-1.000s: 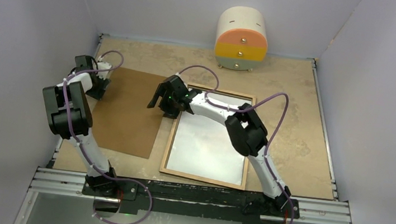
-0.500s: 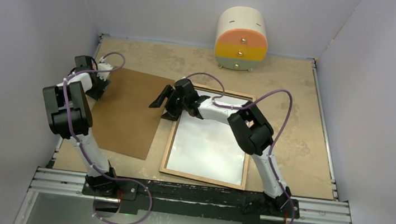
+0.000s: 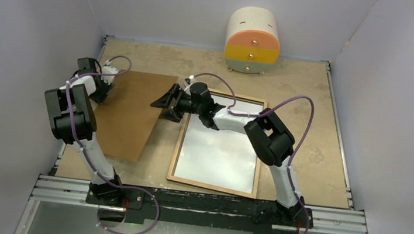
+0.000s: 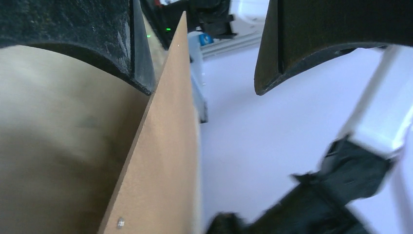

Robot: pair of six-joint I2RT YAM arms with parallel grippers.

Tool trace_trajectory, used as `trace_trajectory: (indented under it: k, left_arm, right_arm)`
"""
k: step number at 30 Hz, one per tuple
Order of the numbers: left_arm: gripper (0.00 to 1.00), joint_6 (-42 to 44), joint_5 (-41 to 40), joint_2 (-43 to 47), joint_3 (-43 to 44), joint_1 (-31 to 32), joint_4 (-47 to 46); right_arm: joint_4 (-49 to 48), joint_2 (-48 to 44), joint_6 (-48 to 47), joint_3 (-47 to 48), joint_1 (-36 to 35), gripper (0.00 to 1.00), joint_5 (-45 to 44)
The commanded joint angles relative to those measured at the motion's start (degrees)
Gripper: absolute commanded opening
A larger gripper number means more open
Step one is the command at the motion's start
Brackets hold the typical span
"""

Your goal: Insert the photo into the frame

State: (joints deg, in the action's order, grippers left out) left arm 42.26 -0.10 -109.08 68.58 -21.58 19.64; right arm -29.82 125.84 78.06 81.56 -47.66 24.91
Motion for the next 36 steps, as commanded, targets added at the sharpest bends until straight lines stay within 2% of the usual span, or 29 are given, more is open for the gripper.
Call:
trace_trajectory:
  k: [1, 6, 11, 21, 27, 34, 36]
  left_arm:
    - [0.53, -3.65, 18.12, -4.3, -4.64, 3.12, 22.15]
    - [0.53, -3.41, 20.2, -3.39, -4.04, 3.13, 24.07]
    - [0.53, -3.5, 21.28, -2.69, -3.34, 3.23, 25.3]
    - [0.53, -6.21, 21.59, -2.17, -2.01, 5.47, 24.72]
    - [0.55, -9.51, 21.61, -1.07, -0.15, 9.27, 23.97]
    - [0.63, -11.41, 22.52, -0.54, 2.97, 13.31, 24.92]
    - [0.67, -11.43, 22.63, -0.32, 4.1, 13.64, 25.54]
  right_arm:
    - [-23.01, -6.53, 2.8, 1.58, -2.89, 0.76, 0.56]
    - [-26.2, -6.35, 3.99, -0.22, -2.92, 0.76, 1.18]
    - [-22.88, -6.78, 4.32, -1.28, -2.9, 0.75, 2.07]
    - [-7.99, -20.93, -5.35, -12.58, -2.53, 0.73, -4.69]
    - [5.87, -27.92, -10.18, -15.2, -1.93, 0.63, -12.28]
    - [11.8, -28.65, -10.27, -16.51, 2.2, 0.48, -12.74]
    - [13.37, -28.34, -10.17, -16.39, 3.44, 0.41, -12.34]
